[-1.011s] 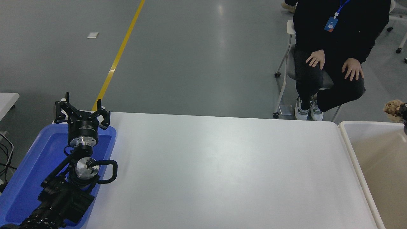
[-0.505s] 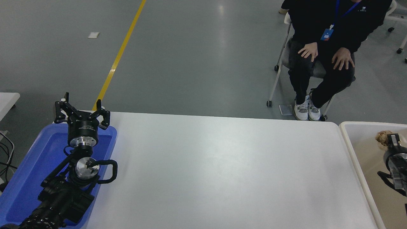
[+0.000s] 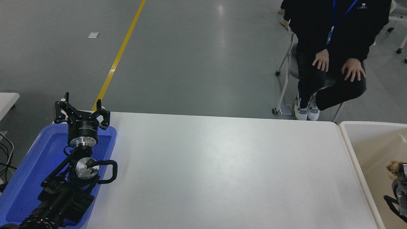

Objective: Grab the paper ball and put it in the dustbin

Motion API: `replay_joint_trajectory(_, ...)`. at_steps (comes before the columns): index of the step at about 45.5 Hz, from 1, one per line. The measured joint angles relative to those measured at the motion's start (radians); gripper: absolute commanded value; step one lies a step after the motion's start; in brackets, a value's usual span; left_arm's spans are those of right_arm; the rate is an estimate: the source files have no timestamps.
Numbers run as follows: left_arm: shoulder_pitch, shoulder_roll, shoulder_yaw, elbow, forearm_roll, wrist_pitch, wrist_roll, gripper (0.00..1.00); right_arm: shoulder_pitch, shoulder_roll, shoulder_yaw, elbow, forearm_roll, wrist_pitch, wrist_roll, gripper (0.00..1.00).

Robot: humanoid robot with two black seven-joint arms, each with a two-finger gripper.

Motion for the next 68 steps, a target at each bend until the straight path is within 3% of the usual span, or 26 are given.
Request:
replay_joint_trajectory(26,0.0,0.0,0.0,0.0,0.0,0.0,0.0,0.99,0.165,-0.026,0.009,0.04,0.011,0.014,-0.004,1.0)
replay_joint_trajectory(42,0.0,0.0,0.0,0.0,0.0,0.0,0.0,0.99,0.3,-0.055,0.024,0.249,0.013,0.015,0.002,1.0)
replay_joint_trajectory(54,0.0,0.0,0.0,0.0,0.0,0.0,0.0,0.99,0.321,-0.052,0.189,0.443,0.018,0.023,0.005,1.0)
replay_joint_trajectory(68,0.0,0.0,0.0,0.0,0.0,0.0,0.0,0.99,0.293,0.025,0.43,0.547,0.063,0.106,0.005,1.0)
